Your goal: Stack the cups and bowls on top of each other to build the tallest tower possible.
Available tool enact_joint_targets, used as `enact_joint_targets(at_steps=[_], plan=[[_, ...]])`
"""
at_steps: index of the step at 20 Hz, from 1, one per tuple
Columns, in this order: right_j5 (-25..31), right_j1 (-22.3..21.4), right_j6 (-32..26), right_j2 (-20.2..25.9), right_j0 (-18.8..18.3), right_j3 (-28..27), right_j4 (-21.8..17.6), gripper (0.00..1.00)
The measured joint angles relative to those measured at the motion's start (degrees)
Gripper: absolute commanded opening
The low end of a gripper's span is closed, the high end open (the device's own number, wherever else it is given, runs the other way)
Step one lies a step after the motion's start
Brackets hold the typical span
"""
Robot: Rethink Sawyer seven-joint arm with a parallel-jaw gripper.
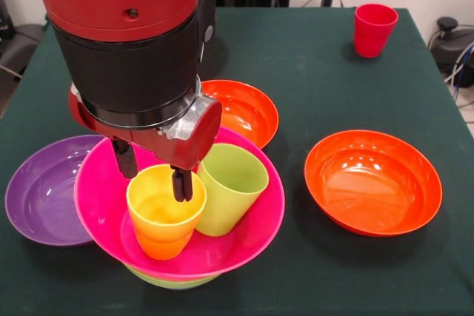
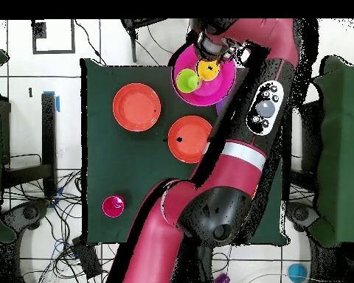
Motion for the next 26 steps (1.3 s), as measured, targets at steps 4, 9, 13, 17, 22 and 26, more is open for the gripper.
enact_joint_targets(at_steps=[4, 9, 13, 17, 22, 26], plan=[[0.00, 0.00, 0.00, -0.49, 0.01, -0.01, 0.37, 1.00], [0.00, -0.16, 0.00, -0.48, 0.04, 0.00, 0.37, 1.00], [0.00, -0.56, 0.00, -0.47, 0.07, 0.00, 0.38, 1.00], [0.00, -1.24, 0.00, -0.45, 0.12, 0.03, 0.39, 1.00], [0.01, -2.31, 0.00, 0.57, 1.05, 0.87, 0.14, 1.00], [0.01, -3.47, 0.00, 2.14, 2.74, 2.57, -1.67, 1.00]])
